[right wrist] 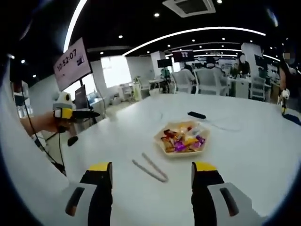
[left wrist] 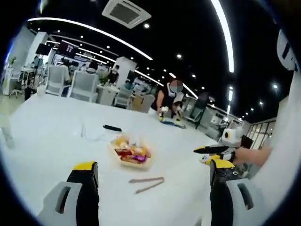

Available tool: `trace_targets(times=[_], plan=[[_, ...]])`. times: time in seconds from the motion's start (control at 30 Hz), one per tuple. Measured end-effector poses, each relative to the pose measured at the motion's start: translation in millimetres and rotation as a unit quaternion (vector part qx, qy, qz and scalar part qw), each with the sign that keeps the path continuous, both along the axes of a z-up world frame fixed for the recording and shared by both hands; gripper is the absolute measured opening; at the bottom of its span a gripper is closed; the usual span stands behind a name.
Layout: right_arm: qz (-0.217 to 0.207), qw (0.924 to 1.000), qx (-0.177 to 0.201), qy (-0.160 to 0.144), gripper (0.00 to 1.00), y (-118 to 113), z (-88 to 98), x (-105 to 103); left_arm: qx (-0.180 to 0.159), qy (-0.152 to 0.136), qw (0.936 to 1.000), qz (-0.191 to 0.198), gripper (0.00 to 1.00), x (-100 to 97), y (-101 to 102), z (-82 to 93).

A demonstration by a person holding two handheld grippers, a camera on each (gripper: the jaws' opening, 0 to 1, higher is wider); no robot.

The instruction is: Place the target food into the container with the food tongs after gripping and lifting it, then release it inside without dropping or visibly crushing the food.

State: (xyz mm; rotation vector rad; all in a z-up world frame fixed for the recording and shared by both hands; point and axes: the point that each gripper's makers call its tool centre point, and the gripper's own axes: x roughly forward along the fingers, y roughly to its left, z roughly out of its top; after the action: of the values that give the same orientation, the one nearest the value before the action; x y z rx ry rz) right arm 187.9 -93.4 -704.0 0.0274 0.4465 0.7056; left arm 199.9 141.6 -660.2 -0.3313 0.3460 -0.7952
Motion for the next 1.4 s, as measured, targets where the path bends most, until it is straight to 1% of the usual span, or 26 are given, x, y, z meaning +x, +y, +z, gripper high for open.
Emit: trace_targets(times=[0.1,0.13,0.23,0.43,0.5,0.57,0.67,0.7,0.73,0.83,0.9,0.93,1.0,1.1,1.2,1.27,1.3,1.4], plan=[[-0.006,1.0000,0.000,0.000,0.68,-3.1,0.6,-1.6,0.006,0.014,0.9999,0.006,0.99,-2.7,-0.4,-7.8],[-0.013,0.9999,0.001,0.001,0.67,-5.8,0.1,-1.6,0.002,0.014,0.9999,0.008,0.99,-2.8,1.8,-9.6],[-0.031,0.9993,0.018,0.009,0.67,-10.7,-1.6,-2.4,-0.004,0.009,0.9998,0.019,0.99,-3.1,6.3,-7.1],[-0.050,0.9981,0.037,0.009,0.67,-12.4,0.9,-5.1,-0.003,0.001,0.9998,0.020,0.99,-4.5,9.1,-4.9],[-0.050,0.9980,0.036,0.010,0.67,-12.6,0.1,-6.0,-0.003,-0.002,0.9998,0.021,0.99,-4.4,9.5,-4.2],[-0.050,0.9980,0.036,0.011,0.67,-12.8,-0.7,-6.9,-0.006,0.003,0.9998,0.019,0.99,-5.4,8.8,-4.7],[-0.051,0.9980,0.031,0.020,0.67,-13.3,-4.1,-9.5,-0.008,0.001,0.9998,0.017,0.99,-8.0,6.0,-6.5],[-0.049,0.9981,0.028,0.023,0.67,-13.0,-5.5,-10.0,-0.011,0.003,0.9998,0.018,0.99,-8.3,5.4,-8.2],[-0.048,0.9982,0.027,0.022,0.67,-12.5,-6.8,-9.1,-0.016,0.010,0.9997,0.017,0.99,-8.5,4.7,-11.0],[-0.051,0.9978,0.033,0.027,0.67,-10.5,-9.8,-4.4,-0.004,0.016,0.9998,0.011,0.99,-11.0,2.9,-15.8],[-0.055,0.9975,0.039,0.023,0.67,-9.1,-7.5,-2.7,-0.002,0.020,0.9998,0.009,0.99,-12.2,2.5,-16.3],[-0.054,0.9972,0.046,0.021,0.67,-6.8,-5.8,-2.2,-0.005,0.019,0.9998,0.009,0.99,-12.8,2.4,-15.4],[-0.053,0.9972,0.048,0.023,0.67,-5.6,-6.6,-1.9,-0.004,0.020,0.9997,0.010,0.99,-13.1,2.5,-15.2],[-0.048,0.9974,0.043,0.032,0.67,-2.4,-11.5,-3.3,-0.012,0.011,0.9997,0.016,0.99,-13.5,4.3,-13.1],[-0.046,0.9975,0.035,0.042,0.67,-3.1,-15.1,-6.4,-0.020,0.013,0.9995,0.023,0.99,-14.7,5.4,-15.8],[-0.047,0.9973,0.035,0.045,0.67,-3.7,-15.2,-7.5,-0.011,0.023,0.9995,0.020,0.99,-15.2,4.8,-21.0],[-0.048,0.9971,0.038,0.046,0.67,-5.0,-15.3,-7.3,-0.001,0.024,0.9995,0.020,0.99,-15.7,5.1,-22.1],[-0.050,0.9966,0.034,0.056,0.67,-9.3,-21.4,-2.4,-0.005,0.013,0.9996,0.026,0.99,-15.9,7.5,-16.1]])
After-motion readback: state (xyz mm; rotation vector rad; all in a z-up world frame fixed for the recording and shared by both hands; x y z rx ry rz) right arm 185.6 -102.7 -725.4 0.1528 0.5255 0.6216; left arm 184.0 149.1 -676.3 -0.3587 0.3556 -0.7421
